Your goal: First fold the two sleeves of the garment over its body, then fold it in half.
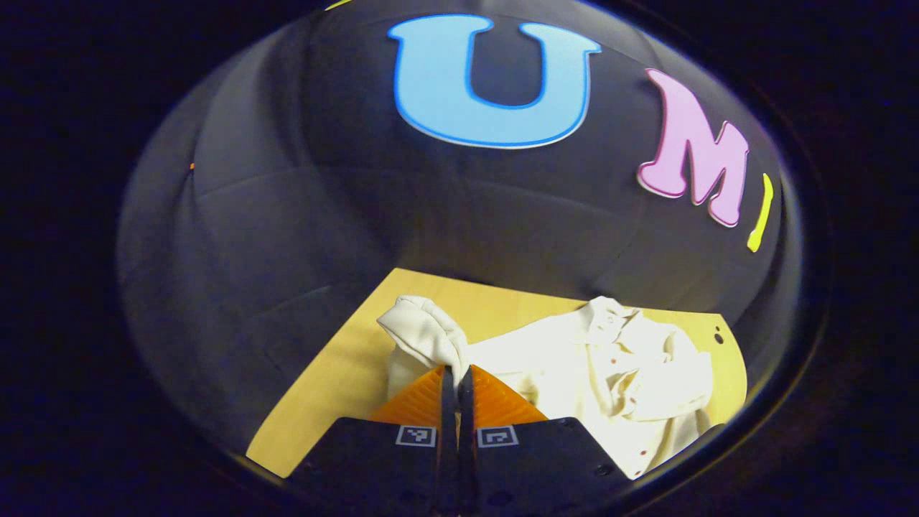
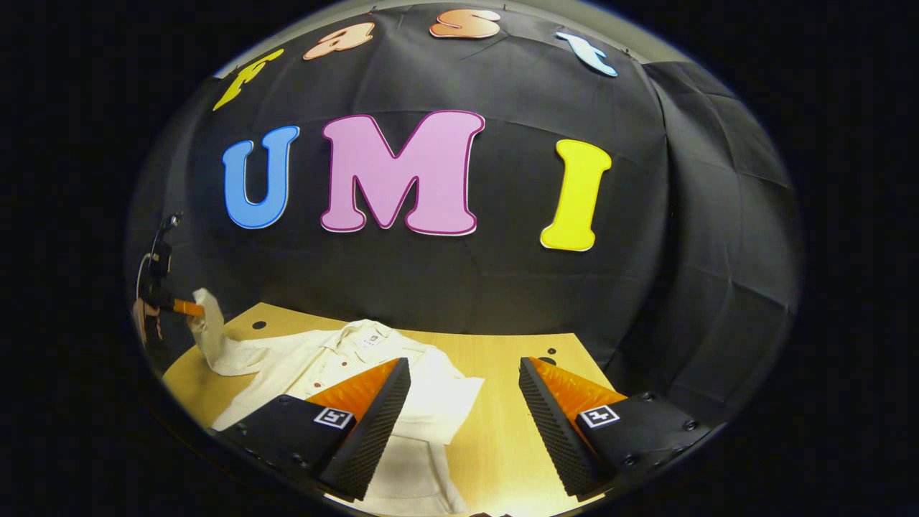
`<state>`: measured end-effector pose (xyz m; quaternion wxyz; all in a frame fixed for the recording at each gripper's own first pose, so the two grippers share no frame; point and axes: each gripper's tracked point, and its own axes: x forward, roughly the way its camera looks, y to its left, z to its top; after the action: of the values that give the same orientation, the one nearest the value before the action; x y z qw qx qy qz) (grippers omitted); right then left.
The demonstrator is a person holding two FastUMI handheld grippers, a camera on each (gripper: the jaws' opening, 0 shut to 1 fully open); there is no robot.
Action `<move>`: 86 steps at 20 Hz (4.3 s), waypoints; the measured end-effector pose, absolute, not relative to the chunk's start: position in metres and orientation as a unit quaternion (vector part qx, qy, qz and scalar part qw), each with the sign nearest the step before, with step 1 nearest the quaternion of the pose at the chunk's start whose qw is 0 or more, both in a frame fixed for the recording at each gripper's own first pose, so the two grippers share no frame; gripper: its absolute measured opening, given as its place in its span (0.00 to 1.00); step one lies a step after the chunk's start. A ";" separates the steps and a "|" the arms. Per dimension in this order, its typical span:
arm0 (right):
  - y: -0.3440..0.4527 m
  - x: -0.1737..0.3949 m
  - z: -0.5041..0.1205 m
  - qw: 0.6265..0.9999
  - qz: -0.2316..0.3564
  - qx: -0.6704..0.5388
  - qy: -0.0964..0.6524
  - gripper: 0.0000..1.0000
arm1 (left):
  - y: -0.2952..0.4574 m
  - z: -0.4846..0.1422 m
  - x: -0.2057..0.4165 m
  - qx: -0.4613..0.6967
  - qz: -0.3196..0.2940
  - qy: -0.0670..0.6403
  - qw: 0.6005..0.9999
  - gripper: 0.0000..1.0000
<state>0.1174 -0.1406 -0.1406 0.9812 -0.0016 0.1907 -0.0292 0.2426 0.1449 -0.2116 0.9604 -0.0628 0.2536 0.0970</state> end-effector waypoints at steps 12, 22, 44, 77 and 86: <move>-0.193 0.079 -0.183 0.970 -0.054 0.003 0.239 0.98 | -0.214 -0.221 0.314 -0.112 -0.157 0.272 0.943 0.07; -0.176 0.060 -0.243 0.950 -0.040 0.026 0.307 0.98 | -0.223 -0.232 0.285 -0.098 -0.186 0.243 0.947 0.96; -0.105 -0.051 -0.402 0.835 -0.043 0.078 0.543 0.97 | 0.073 -0.417 -0.039 -0.006 0.046 0.487 0.872 0.96; -0.038 0.269 -0.250 0.916 -0.033 0.143 0.375 0.07 | 0.036 -0.218 0.303 -0.030 -0.069 0.294 0.953 0.06; -0.084 0.376 -0.338 0.920 -0.064 0.075 0.379 0.17 | 0.084 -0.300 0.426 -0.020 0.003 0.260 0.965 0.25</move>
<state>0.3755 -0.0836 -0.3383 0.9200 0.0752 0.3793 -0.0635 0.4259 0.0838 -0.3004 0.9655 -0.0196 0.2597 0.0034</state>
